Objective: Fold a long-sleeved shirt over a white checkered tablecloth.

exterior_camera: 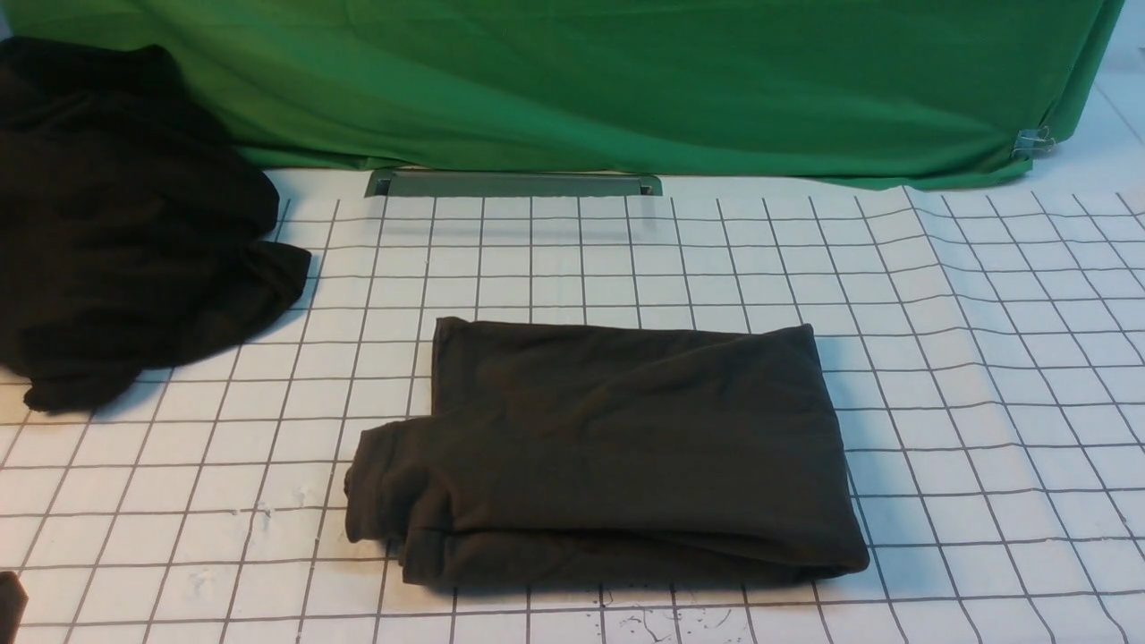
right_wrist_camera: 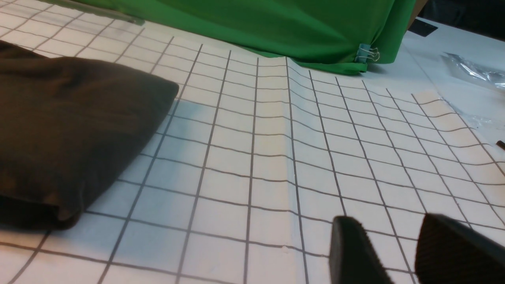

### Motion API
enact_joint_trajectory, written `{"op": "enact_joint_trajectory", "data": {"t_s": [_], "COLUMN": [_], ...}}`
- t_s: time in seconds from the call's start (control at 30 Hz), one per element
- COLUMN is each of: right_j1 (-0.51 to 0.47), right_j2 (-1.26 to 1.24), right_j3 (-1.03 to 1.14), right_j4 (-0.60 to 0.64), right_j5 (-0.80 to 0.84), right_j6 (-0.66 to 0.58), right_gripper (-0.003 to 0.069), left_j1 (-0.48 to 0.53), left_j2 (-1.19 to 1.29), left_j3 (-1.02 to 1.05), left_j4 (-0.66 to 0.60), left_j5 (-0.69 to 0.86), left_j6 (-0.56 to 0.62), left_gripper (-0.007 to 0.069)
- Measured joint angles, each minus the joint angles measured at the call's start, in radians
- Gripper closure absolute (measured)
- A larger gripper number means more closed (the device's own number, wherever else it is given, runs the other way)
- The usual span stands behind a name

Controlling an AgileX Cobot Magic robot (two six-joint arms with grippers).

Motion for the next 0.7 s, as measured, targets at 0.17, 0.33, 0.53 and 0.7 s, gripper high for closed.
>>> {"op": "enact_joint_trajectory", "data": {"t_s": [0.17,0.33,0.53,0.7], "right_j1": [0.0,0.0,0.0,0.0], "right_j2": [0.0,0.0,0.0,0.0], "right_j3": [0.0,0.0,0.0,0.0], "right_j4": [0.0,0.0,0.0,0.0], "right_j5": [0.0,0.0,0.0,0.0], "right_j6": [0.0,0.0,0.0,0.0], "right_gripper": [0.0419,0.0419,0.0419,0.0418], "left_j1": [0.0,0.0,0.0,0.0], "left_j2": [0.0,0.0,0.0,0.0], "left_j3": [0.0,0.001,0.001,0.001], "left_j4": [0.0,-0.001,-0.001,-0.001], "left_j5": [0.0,-0.004,-0.008,-0.008], "left_j6": [0.0,0.0,0.0,0.0], "left_gripper": [0.0622,0.0622,0.0622,0.0622]}}
